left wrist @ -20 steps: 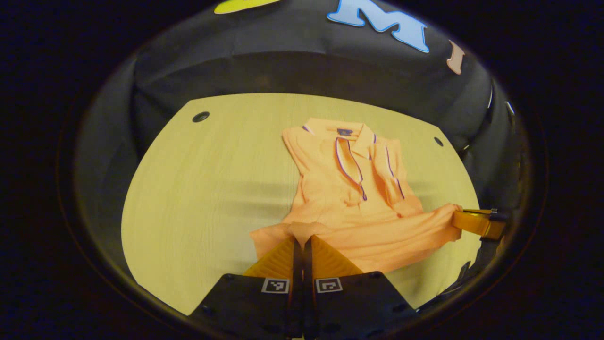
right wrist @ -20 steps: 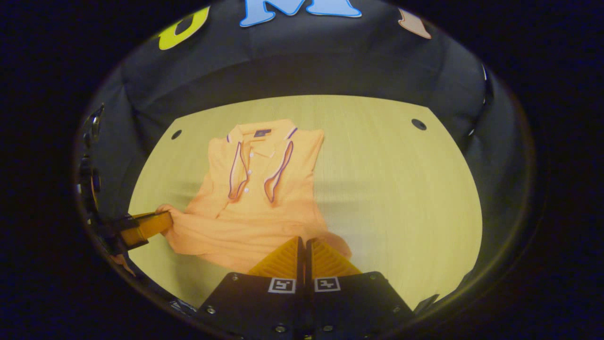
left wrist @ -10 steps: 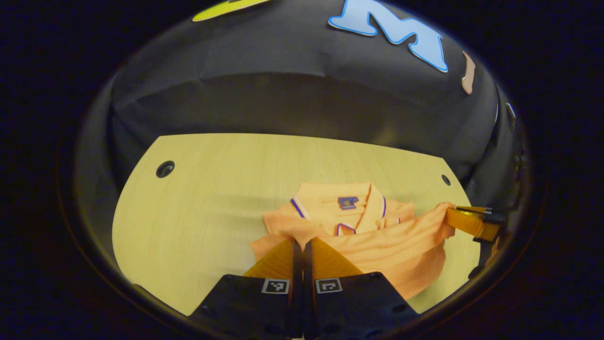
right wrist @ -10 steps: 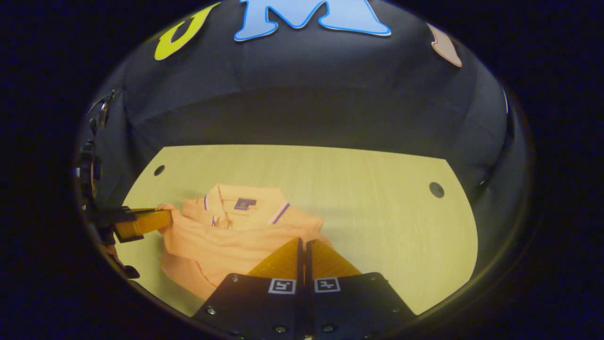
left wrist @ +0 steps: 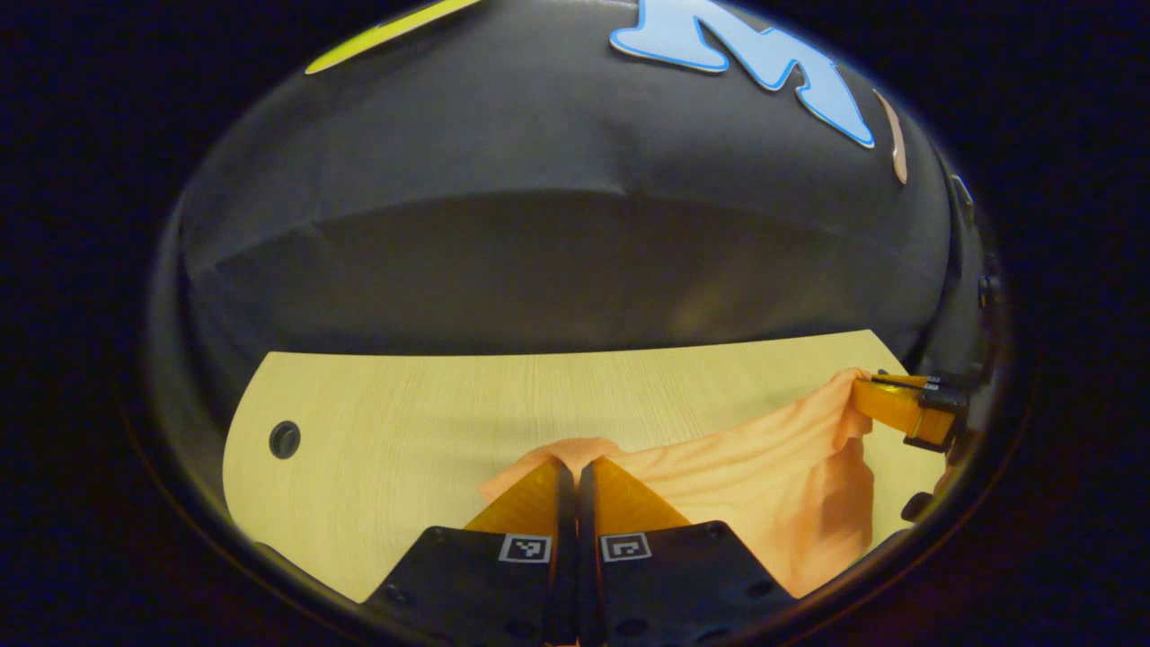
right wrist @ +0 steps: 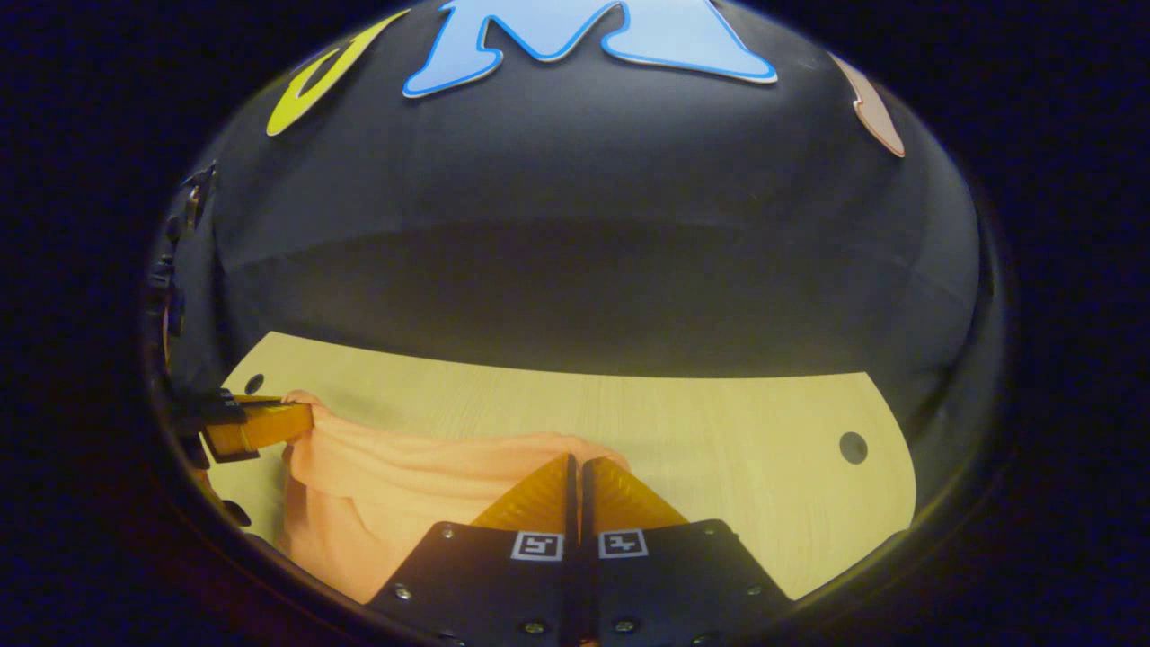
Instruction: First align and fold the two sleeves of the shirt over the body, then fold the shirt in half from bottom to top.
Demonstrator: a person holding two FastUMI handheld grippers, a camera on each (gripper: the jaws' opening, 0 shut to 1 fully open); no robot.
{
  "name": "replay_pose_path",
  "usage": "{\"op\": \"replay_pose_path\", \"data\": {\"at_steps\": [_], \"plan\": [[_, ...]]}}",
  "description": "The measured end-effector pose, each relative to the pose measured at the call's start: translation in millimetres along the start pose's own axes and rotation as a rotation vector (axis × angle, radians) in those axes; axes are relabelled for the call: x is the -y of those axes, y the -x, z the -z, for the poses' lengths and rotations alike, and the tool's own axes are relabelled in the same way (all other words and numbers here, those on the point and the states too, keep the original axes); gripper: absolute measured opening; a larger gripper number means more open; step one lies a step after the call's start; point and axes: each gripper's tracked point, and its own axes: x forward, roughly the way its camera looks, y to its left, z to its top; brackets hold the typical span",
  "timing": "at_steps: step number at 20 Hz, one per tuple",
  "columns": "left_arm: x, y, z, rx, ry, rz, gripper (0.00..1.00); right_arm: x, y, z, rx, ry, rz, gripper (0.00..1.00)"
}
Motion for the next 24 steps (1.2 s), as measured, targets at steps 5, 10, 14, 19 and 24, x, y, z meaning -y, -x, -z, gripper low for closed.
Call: {"op": "replay_pose_path", "data": {"at_steps": [5, 10, 14, 19, 24], "plan": [[1.1, -17.4, 13.7, -0.005, 0.022, 0.003, 0.06, 6.7, -25.1, 24.8, -0.032, 0.018, 0.017, 0.00], [1.6, -20.8, 26.5, -0.028, 0.081, 0.022, 0.08, 2.3, -26.2, 28.6, -0.027, 0.017, 0.006, 0.05], [-7.6, -2.1, 19.9, 0.002, 0.092, -0.020, 0.45, 4.0, -4.3, 25.5, 0.002, 0.036, 0.006, 0.55], [-1.3, 53.1, 6.1, 0.032, 0.018, -0.037, 0.41, 5.4, 37.9, 7.4, 0.036, -0.003, 0.002, 0.55], [41.7, 135.8, 12.1, 0.029, 0.019, -0.012, 0.46, -7.3, 120.5, 6.9, 0.035, -0.004, -0.014, 0.56]]}}
